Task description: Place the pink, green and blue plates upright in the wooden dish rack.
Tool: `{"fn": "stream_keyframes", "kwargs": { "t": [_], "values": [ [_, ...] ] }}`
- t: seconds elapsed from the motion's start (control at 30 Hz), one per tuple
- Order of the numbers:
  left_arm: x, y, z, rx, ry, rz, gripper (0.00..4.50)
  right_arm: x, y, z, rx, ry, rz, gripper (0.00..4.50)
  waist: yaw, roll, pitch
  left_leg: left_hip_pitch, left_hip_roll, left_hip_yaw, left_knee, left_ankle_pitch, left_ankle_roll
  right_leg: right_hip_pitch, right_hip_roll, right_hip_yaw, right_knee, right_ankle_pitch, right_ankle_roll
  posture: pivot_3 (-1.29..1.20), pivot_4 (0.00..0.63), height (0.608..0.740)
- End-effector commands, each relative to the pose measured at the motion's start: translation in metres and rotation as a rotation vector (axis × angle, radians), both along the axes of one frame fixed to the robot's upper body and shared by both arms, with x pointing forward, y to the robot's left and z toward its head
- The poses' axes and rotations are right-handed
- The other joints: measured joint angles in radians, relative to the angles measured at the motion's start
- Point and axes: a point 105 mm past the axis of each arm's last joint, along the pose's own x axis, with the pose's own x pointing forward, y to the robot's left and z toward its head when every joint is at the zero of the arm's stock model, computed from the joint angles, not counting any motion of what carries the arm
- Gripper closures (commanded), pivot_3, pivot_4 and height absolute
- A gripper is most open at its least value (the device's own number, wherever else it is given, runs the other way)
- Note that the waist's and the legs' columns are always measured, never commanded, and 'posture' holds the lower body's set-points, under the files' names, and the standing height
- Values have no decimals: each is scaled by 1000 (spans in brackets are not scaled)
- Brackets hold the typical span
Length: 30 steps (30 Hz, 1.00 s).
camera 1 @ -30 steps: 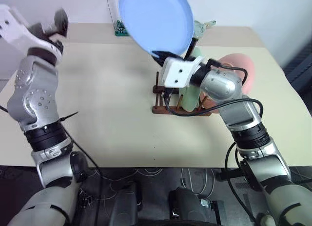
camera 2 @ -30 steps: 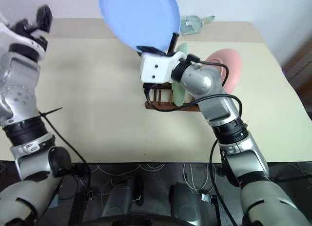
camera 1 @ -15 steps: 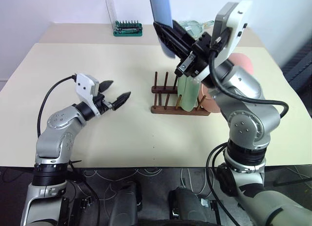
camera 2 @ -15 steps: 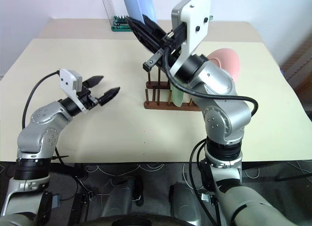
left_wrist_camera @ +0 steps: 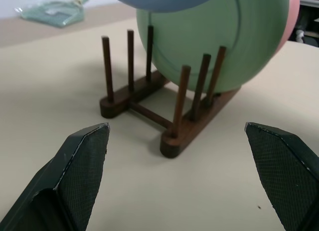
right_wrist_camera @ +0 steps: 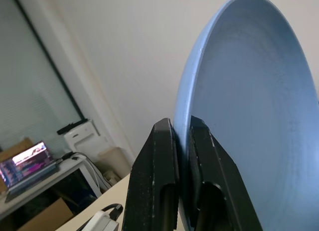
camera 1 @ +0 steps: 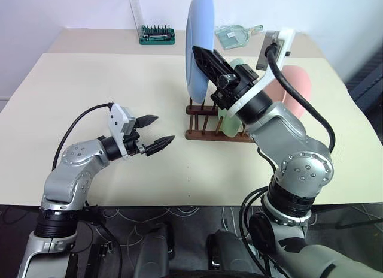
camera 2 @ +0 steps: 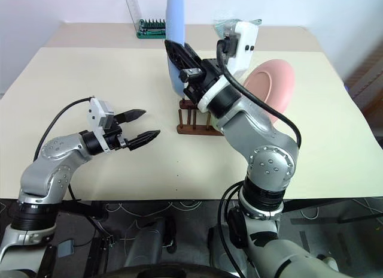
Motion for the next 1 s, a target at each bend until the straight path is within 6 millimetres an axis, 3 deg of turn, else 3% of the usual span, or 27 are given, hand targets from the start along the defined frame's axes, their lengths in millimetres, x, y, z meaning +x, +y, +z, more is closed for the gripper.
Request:
{"fn": "stream_keyframes", "kwargs": {
  "t": [0.03, 1.0],
  "values": [
    [-3, -2, 10, 8, -43, -13, 29, -3, -2, 4, 45, 15, 12, 4500, 0, 0, 0, 0, 0, 0, 0, 0, 0, 0, 0, 0, 0, 0, 0, 0, 150, 732],
    [-6, -4, 9, 6, -49, -15, 29, 30, -12, -42, 52, 359, -72, 4500, 0, 0, 0, -1, 0, 0, -1, 0, 0, -1, 0, 0, 0, 0, 0, 0, 150, 732]
  ]
}}
